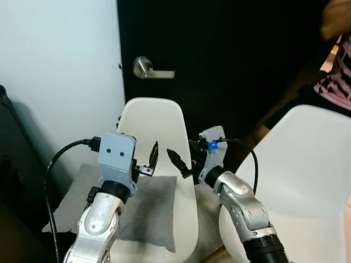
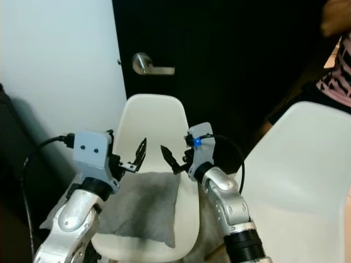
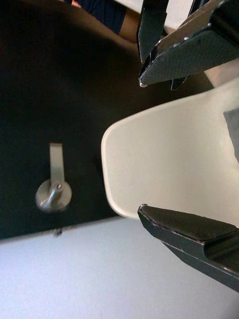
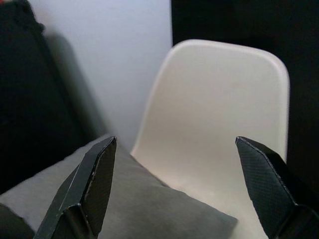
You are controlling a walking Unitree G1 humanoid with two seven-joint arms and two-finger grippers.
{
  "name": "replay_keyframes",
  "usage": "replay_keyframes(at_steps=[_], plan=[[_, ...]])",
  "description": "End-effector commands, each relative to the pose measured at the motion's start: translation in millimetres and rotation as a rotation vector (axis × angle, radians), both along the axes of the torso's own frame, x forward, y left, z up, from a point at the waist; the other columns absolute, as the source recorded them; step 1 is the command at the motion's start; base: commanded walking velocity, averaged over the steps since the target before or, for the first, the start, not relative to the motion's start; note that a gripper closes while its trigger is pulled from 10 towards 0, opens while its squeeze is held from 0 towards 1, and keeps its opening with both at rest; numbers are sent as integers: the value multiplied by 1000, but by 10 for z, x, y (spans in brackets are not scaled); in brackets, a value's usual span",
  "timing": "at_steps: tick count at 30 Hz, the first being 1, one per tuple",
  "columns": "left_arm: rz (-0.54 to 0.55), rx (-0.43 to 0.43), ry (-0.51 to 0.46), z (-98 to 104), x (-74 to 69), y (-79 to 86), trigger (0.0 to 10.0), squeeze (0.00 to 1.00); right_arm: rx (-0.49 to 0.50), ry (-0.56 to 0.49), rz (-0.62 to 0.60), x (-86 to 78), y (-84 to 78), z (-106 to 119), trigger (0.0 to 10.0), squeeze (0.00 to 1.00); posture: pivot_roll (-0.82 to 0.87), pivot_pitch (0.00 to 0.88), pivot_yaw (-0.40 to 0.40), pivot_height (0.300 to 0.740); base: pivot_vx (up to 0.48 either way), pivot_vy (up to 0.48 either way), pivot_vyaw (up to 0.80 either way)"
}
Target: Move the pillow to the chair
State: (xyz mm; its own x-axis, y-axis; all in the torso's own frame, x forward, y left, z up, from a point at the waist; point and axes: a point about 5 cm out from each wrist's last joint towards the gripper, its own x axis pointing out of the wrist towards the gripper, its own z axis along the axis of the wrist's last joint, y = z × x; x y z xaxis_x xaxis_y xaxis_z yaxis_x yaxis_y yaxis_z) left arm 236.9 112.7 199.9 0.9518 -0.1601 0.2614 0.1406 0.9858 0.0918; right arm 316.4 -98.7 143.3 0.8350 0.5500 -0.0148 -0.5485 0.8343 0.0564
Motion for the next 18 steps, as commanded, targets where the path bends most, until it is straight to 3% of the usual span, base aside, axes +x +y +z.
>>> replay_keyframes(at_steps=[1,8,14,18], plan=[[3,5,13,-47,4,4,10000,0,8,15,-3,-2,-4,-15,10000,0,101,0,-110,710,0,0,0],[5,-11,10,-55,8,15,10000,0,12,30,-15,2,-10,-27,10000,0,99,0,-108,733,0,0,0],[91,-49,65,-150,-68,184,10000,0,14,68,-48,-5,-47,-62,10000,0,90,0,-104,733,0,0,0],[139,-90,88,-221,-79,250,10000,0,29,120,-51,27,-54,-122,10000,0,113,0,-115,733,0,0,-717]])
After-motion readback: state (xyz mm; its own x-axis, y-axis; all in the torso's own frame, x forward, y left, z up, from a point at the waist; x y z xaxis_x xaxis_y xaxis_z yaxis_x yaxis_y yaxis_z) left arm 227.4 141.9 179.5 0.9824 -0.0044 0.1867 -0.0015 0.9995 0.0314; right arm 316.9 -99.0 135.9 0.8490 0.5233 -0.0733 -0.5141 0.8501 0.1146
